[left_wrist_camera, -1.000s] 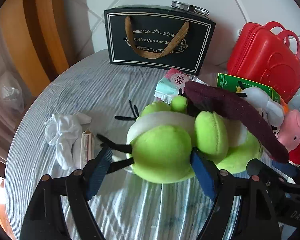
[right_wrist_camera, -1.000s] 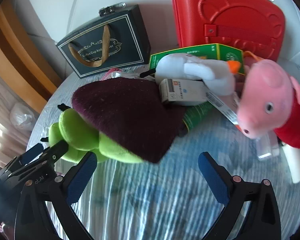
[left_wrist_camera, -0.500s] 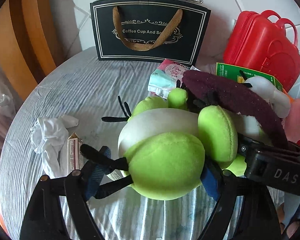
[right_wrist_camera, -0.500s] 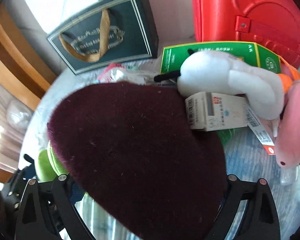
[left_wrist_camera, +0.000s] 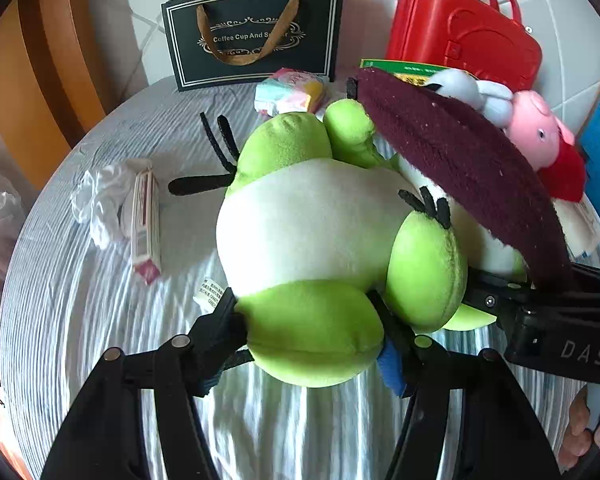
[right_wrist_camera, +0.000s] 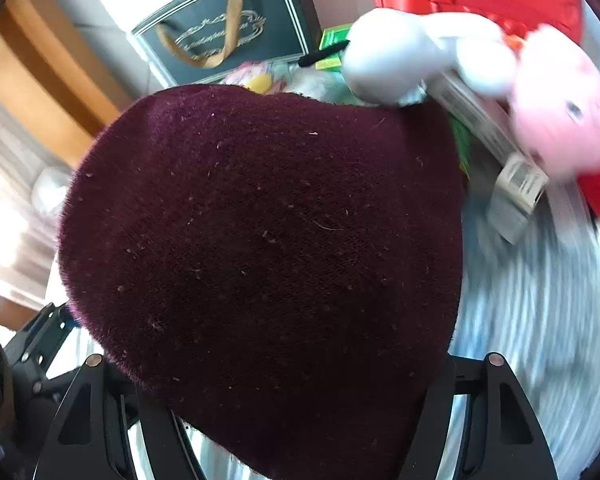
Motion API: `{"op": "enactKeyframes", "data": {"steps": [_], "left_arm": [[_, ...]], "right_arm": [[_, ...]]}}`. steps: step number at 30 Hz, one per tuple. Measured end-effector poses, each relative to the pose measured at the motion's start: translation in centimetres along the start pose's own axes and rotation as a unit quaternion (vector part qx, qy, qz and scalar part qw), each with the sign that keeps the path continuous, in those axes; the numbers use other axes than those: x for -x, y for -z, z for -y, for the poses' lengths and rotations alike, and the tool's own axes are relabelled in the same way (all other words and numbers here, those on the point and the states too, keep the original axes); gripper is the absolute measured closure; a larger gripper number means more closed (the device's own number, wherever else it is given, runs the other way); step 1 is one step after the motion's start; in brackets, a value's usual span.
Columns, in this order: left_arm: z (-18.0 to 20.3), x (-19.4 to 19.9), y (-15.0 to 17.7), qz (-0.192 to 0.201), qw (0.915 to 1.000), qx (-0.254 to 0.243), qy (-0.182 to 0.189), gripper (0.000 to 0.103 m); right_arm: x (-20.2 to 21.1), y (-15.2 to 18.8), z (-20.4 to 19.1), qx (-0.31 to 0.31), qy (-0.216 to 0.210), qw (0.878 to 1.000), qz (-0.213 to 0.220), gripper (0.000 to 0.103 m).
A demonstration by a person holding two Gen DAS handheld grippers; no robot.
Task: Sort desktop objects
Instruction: 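Grasp the green frog plush with left gripper while right gripper tries the beanie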
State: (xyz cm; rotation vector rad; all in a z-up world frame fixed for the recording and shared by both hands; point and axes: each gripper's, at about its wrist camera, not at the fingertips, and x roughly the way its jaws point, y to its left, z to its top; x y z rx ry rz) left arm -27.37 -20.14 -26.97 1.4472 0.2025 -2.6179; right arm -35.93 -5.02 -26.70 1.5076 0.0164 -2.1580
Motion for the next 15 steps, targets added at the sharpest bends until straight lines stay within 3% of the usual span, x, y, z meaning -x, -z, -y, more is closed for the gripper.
{"op": "enactKeyframes", "data": {"steps": [5, 7, 9, 11, 13, 15], "left_arm": [[1.1, 1.3, 4.0, -0.028, 0.9996, -0.008, 0.003, 0.045], [1.4, 1.4, 4.8, -0.04, 0.9991, -0.01, -0.004, 0.051], [1.2, 1.7, 5.2, -0.045, 0.9987, -0.014, -0.018, 0.052], [0.6, 2.6, 5.3, -0.041, 0.999, -0.005, -0.015, 0.052], [0.0, 4.3, 5.0, -0.026, 0.9996, 0.005, -0.009, 0.052], [-0.2, 5.7, 4.1, -0.011, 0.9998, 0.012, -0.01, 0.052]], "right_arm": [[2.4, 5.2, 3.0, -0.076, -0.034, 0.996, -0.015, 0.026], [4.0, 6.2, 5.1, -0.134, -0.066, 0.989, 0.012, 0.026], [6.4, 6.6, 7.0, -0.191, -0.068, 0.977, 0.063, 0.025], [8.9, 6.9, 8.7, -0.224, -0.015, 0.968, 0.109, 0.02], [10.6, 6.9, 9.8, -0.235, 0.056, 0.963, 0.123, 0.019], [11.3, 7.1, 10.6, -0.243, 0.076, 0.959, 0.127, 0.019]]}}
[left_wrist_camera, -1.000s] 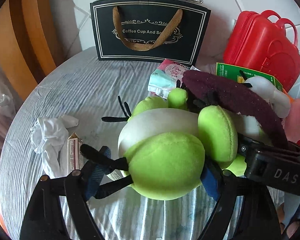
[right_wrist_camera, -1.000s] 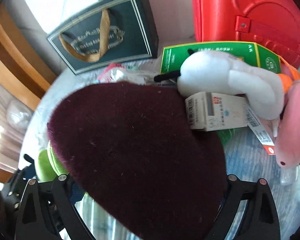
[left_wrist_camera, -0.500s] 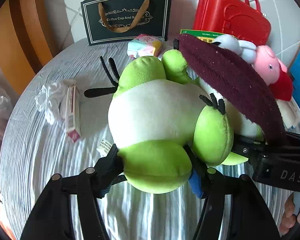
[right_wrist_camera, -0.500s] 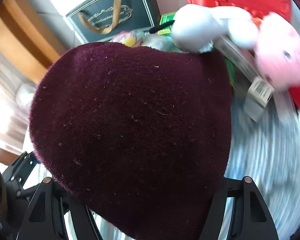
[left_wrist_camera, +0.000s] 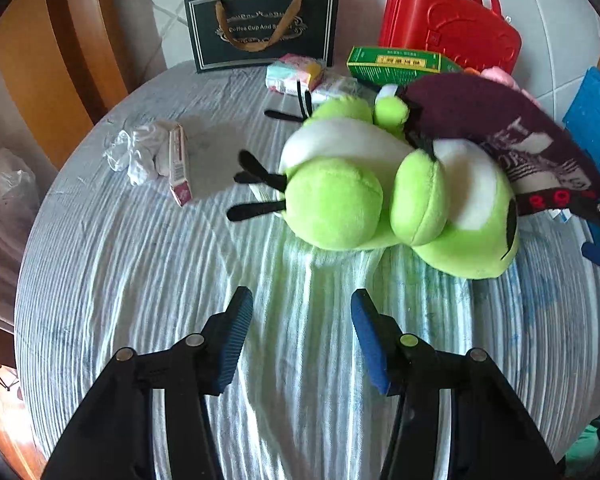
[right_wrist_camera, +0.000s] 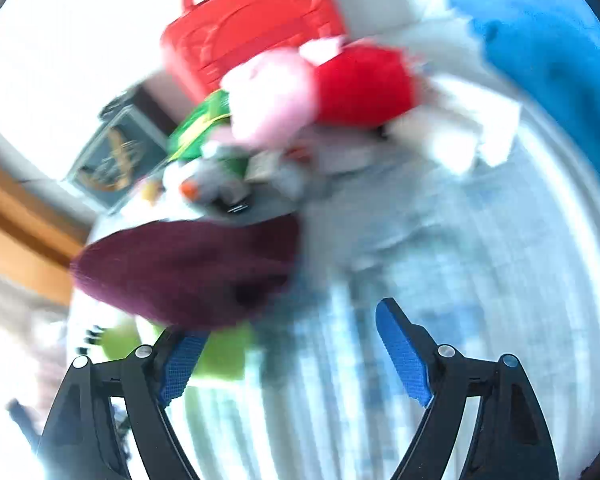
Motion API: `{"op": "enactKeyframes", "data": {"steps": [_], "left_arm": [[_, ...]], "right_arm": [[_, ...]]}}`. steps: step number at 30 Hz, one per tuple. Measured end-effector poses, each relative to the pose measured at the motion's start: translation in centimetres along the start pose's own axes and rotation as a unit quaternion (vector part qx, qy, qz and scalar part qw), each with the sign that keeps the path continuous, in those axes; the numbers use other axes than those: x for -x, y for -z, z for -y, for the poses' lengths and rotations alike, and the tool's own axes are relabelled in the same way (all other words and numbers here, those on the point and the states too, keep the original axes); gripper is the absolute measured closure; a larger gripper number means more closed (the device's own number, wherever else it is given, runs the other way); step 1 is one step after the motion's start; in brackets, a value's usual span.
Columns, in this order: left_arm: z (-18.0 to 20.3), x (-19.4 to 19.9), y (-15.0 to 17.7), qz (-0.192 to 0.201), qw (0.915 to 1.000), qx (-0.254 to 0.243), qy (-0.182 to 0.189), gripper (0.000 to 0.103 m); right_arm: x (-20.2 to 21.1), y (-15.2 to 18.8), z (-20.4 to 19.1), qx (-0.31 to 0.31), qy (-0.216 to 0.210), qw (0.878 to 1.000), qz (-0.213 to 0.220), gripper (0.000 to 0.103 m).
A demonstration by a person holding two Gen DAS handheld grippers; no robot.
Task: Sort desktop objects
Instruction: 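Grasp the green frog plush with left gripper while right gripper tries the beanie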
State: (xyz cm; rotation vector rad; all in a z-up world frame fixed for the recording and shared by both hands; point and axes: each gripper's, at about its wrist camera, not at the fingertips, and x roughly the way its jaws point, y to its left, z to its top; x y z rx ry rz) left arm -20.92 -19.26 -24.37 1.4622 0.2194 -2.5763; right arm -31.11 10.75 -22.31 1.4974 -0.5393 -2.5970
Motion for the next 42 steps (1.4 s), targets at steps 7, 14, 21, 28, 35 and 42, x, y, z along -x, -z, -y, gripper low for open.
{"op": "enactKeyframes", "data": {"steps": [7, 14, 21, 28, 35, 42], "left_arm": [[-1.0, 1.2, -5.9, 0.046, 0.9986, 0.012, -0.022, 0.032], [1.0, -5.0, -6.1, -0.044, 0.9989, -0.004, 0.012, 0.032], [0.9, -6.6, -4.7, -0.052, 0.9983, -0.009, 0.027, 0.022], [0.4, -7.3, -5.7, -0.052, 0.9965, -0.015, 0.064, 0.039], [1.8, -2.6, -5.1, -0.005, 0.9975, -0.027, 0.065, 0.048], [3.3, 3.8, -1.8, 0.034, 0.9962, -0.032, 0.074, 0.048]], "right_arm": [[0.7, 2.3, -0.8, 0.064, -0.035, 0.996, -0.059, 0.019], [-2.8, 3.8, -5.5, 0.115, -0.071, 0.985, -0.11, 0.019], [-6.4, 2.2, -8.3, 0.123, -0.031, 0.986, -0.11, 0.005], [-10.6, 2.0, -8.5, 0.12, -0.064, 0.978, -0.156, 0.013], [-6.0, 2.8, -7.9, 0.13, -0.096, 0.98, -0.115, 0.028], [0.4, 4.3, -7.2, 0.149, -0.11, 0.979, -0.08, 0.025]]}}
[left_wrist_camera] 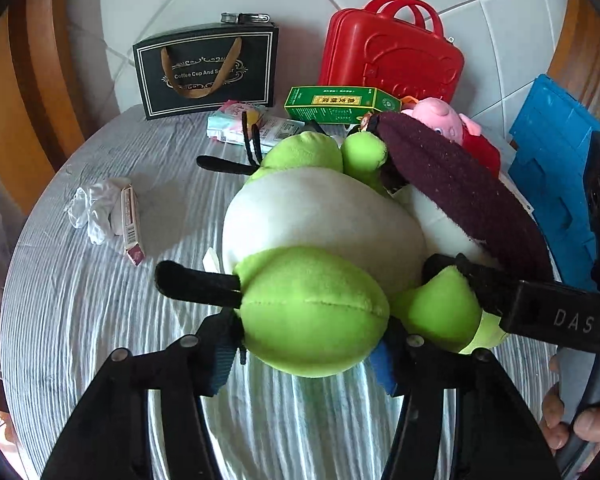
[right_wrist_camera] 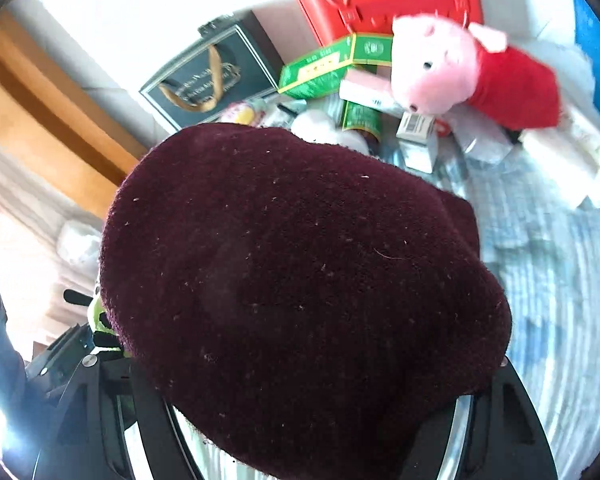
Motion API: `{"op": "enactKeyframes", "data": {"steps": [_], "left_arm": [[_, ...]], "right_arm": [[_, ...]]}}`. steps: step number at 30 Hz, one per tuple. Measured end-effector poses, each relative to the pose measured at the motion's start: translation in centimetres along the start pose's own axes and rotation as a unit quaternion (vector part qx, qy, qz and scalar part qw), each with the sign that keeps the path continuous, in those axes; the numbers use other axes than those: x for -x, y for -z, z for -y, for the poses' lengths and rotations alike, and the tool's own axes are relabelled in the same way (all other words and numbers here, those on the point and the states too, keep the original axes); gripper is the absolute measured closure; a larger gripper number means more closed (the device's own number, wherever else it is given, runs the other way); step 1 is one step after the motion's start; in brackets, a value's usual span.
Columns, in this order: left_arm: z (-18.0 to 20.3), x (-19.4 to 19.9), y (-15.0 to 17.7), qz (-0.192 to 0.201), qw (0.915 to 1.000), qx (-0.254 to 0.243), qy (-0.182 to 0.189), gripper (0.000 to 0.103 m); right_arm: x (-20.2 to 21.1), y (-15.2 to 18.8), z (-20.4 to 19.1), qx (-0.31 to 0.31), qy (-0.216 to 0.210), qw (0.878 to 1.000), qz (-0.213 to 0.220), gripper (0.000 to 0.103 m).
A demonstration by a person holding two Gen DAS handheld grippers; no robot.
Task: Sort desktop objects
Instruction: 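Grasp the green frog plush with left gripper while right gripper tries the beanie, then grasp the green frog plush with the right gripper beside the left gripper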
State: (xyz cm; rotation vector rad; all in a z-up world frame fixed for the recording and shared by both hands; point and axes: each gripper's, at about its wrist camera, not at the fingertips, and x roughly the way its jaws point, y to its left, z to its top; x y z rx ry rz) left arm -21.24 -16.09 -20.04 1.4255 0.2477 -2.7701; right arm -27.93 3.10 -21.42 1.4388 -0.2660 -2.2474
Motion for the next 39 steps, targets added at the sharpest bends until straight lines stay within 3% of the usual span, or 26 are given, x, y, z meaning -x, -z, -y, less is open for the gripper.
{"op": "enactKeyframes", "data": {"steps": [3, 6, 8, 9, 10, 13, 18, 20, 23, 26, 31, 33, 35, 39], "left_arm": [[0.4, 0.1, 1.8, -0.008, 1.0, 0.001, 0.004, 0.048], [1.0, -1.9, 3.9, -0.04, 0.9984, -0.014, -0.036, 0.048], [0.4, -2.7, 4.9, -0.051, 0.998, 0.003, -0.036, 0.048], [0.1, -2.8, 5.1, -0.054, 0.9979, 0.01, -0.034, 0.048], [-0.1, -2.8, 5.2, -0.055, 0.9979, 0.011, -0.032, 0.048], [0.0, -2.7, 5.3, -0.06, 0.9976, 0.009, -0.033, 0.048], [-0.6, -1.2, 3.9, -0.061, 0.9975, 0.032, -0.015, 0.045], [-0.4, -0.9, 3.1, -0.049, 0.9982, 0.025, -0.026, 0.043], [-0.3, -2.7, 2.6, -0.069, 0.9958, 0.0, -0.06, 0.043], [-0.6, -3.7, 2.9, -0.073, 0.9955, -0.006, -0.061, 0.043], [-0.8, -4.0, 3.4, -0.067, 0.9952, -0.02, -0.068, 0.042], [-0.8, -3.5, 3.7, -0.047, 0.9966, -0.023, -0.064, 0.048], [-0.3, -2.4, 3.6, -0.029, 0.9971, -0.028, -0.065, 0.054], [0.2, 0.4, 2.4, 0.013, 0.9979, -0.026, -0.059, 0.055]], "right_arm": [[1.5, 1.2, 1.2, -0.028, 0.004, 1.0, 0.008, 0.016], [4.0, 0.8, 3.6, -0.078, 0.014, 0.995, 0.056, 0.016], [6.0, 0.5, 5.5, -0.122, 0.065, 0.984, 0.11, 0.016], [6.9, 0.5, 6.5, -0.143, 0.11, 0.975, 0.129, 0.016], [7.2, 0.5, 7.1, -0.149, 0.126, 0.972, 0.131, 0.016], [6.7, 0.8, 7.3, -0.132, 0.124, 0.978, 0.099, 0.016], [4.3, 2.6, 4.9, -0.081, 0.069, 0.994, 0.024, 0.016], [3.0, 3.0, 3.9, -0.07, 0.062, 0.996, 0.003, 0.014], [0.7, 3.2, 2.9, -0.062, 0.05, 0.997, -0.017, 0.01], [-1.1, 3.2, 2.3, -0.069, 0.043, 0.996, -0.032, 0.004], [-4.8, 4.3, 1.0, -0.047, 0.048, 0.994, -0.085, 0.004], [-4.7, 4.8, 1.0, -0.058, 0.03, 0.995, -0.07, 0.024], [-3.5, 4.7, 0.0, -0.033, 0.037, 0.998, -0.045, 0.029], [-0.2, 3.7, -1.6, 0.002, 0.039, 0.999, 0.003, 0.03]]}}
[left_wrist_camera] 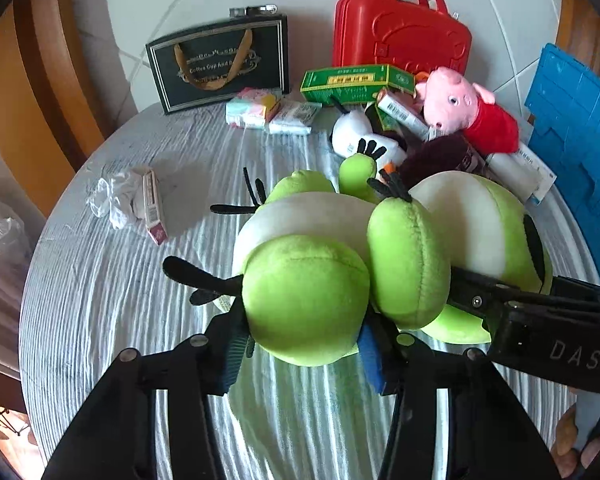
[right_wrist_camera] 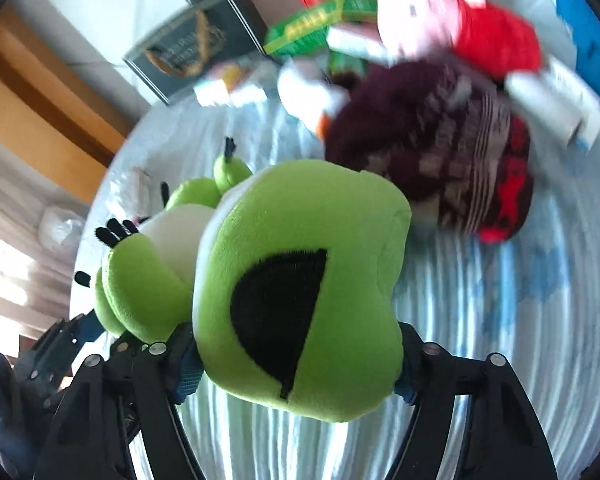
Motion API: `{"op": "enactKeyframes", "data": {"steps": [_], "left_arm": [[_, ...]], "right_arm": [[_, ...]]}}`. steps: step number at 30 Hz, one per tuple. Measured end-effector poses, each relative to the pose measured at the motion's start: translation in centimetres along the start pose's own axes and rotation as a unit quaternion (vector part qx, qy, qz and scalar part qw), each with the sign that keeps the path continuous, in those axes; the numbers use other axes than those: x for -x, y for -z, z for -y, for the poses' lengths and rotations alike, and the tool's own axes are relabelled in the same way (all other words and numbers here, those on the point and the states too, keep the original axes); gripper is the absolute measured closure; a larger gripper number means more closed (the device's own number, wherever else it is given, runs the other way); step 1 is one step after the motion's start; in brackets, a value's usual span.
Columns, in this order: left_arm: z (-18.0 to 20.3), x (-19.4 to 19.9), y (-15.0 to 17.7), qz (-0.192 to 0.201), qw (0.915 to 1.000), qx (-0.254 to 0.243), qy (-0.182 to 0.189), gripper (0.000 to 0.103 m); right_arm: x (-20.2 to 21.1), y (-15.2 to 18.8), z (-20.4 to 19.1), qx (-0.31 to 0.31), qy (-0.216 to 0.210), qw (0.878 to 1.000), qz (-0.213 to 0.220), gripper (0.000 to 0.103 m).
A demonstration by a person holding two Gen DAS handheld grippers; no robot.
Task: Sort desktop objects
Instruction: 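Grasp the green frog plush with the right gripper beside the left gripper, then lift the frog plush with both grippers and carry it over the blue bin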
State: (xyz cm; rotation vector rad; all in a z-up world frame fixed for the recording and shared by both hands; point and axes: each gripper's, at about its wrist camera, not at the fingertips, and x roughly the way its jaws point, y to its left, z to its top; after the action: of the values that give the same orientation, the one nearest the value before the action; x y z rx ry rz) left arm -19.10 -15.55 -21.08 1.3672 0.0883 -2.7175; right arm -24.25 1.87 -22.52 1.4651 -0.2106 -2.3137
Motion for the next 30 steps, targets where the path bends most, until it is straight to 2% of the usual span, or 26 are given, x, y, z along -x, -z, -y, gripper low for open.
{"op": "enactKeyframes", "data": {"steps": [5, 10, 20, 30], "left_arm": [[1.1, 5.0, -2.8, 0.071, 0.9974, -0.006, 0.009, 0.055], [3.3, 9.5, -4.9, 0.135, 0.9903, -0.026, 0.018, 0.055], [9.3, 15.6, -6.7, 0.212, 0.9737, -0.061, 0.057, 0.055], [18.3, 21.7, -7.0, 0.276, 0.9536, -0.086, 0.085, 0.055]], "right_arm": [[5.4, -1.6, -0.8, 0.019, -0.008, 0.997, 0.075, 0.03], [10.7, -2.8, -1.2, 0.025, -0.002, 0.99, 0.14, 0.03], [19.9, -2.9, 0.9, 0.022, 0.028, 0.973, 0.226, 0.03], [29.4, -1.1, 6.7, 0.018, 0.033, 0.954, 0.297, 0.03]]}}
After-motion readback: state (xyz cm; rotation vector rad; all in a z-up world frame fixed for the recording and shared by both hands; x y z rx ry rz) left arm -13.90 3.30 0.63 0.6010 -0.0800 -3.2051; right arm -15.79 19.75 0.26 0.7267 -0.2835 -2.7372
